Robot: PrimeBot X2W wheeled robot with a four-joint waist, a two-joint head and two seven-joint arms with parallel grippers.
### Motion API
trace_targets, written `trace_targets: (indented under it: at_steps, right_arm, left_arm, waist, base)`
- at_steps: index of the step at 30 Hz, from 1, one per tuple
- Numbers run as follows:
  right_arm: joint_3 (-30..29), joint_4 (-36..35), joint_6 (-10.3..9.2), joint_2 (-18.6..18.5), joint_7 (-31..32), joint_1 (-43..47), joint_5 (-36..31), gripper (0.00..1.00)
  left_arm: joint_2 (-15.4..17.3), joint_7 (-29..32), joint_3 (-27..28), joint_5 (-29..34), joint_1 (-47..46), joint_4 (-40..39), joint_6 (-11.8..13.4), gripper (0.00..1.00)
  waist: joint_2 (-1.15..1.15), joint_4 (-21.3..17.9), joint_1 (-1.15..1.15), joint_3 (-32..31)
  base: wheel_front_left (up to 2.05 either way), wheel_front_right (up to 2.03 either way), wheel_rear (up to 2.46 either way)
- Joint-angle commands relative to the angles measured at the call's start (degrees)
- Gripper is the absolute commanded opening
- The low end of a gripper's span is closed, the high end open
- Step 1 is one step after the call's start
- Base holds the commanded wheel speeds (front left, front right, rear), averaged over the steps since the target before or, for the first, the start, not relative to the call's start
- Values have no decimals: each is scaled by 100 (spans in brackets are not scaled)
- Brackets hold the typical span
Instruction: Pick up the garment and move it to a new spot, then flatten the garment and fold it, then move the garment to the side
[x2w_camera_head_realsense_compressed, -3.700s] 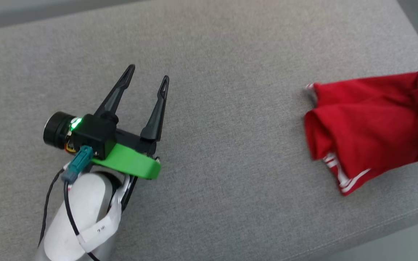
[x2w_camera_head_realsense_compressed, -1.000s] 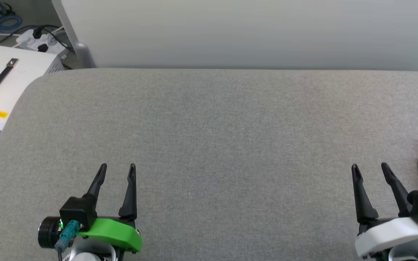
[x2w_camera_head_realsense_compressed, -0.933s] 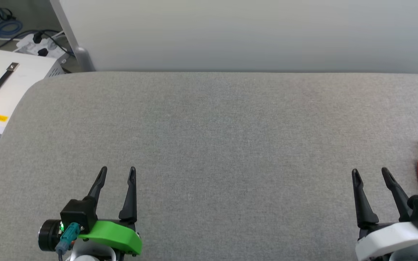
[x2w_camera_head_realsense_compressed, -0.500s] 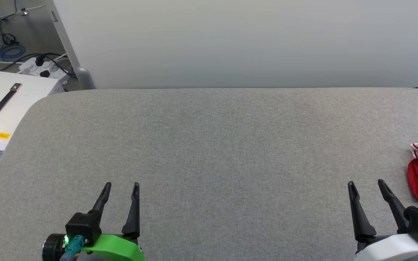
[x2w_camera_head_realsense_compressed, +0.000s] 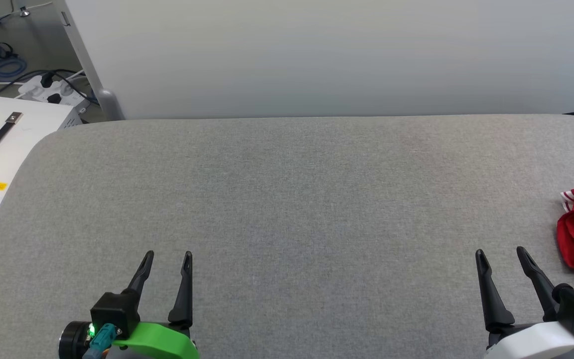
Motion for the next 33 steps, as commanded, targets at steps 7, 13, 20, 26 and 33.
trace_targets:
  at_steps: [7, 13, 20, 26, 33]
  right_arm:
    - [1, 17, -5, 10, -43, -35, -5, 100]
    - [-1, 26, 0, 2, -6, -7, 4, 0]
    - [8, 79, 0, 3, -7, -53, -27, 0]
    - [16, 144, 0, 3, -9, -108, -66, 0]
    - [26, 221, -1, 4, -12, -173, -112, 0]
  left_arm:
    - [25, -27, -31, -44, -6, 13, 39, 100]
    - [8, 10, -44, -54, -3, -1, 15, 0]
    - [-21, 66, -8, 7, -13, -29, 19, 0]
    - [-58, 135, 34, 80, -25, -65, 24, 0]
    - [-101, 216, 84, 168, -40, -107, 30, 0]
  waist:
    - [0, 27, 0, 34]
    - [0, 40, 0, 42]
    - [0, 47, 0, 43]
    - [0, 56, 0, 44]
    - [0, 66, 0, 45]
  base:
    - [0, 0, 0]
    - [0, 0, 0]
    - [0, 0, 0]
    - [0, 0, 0]
    - [0, 0, 0]
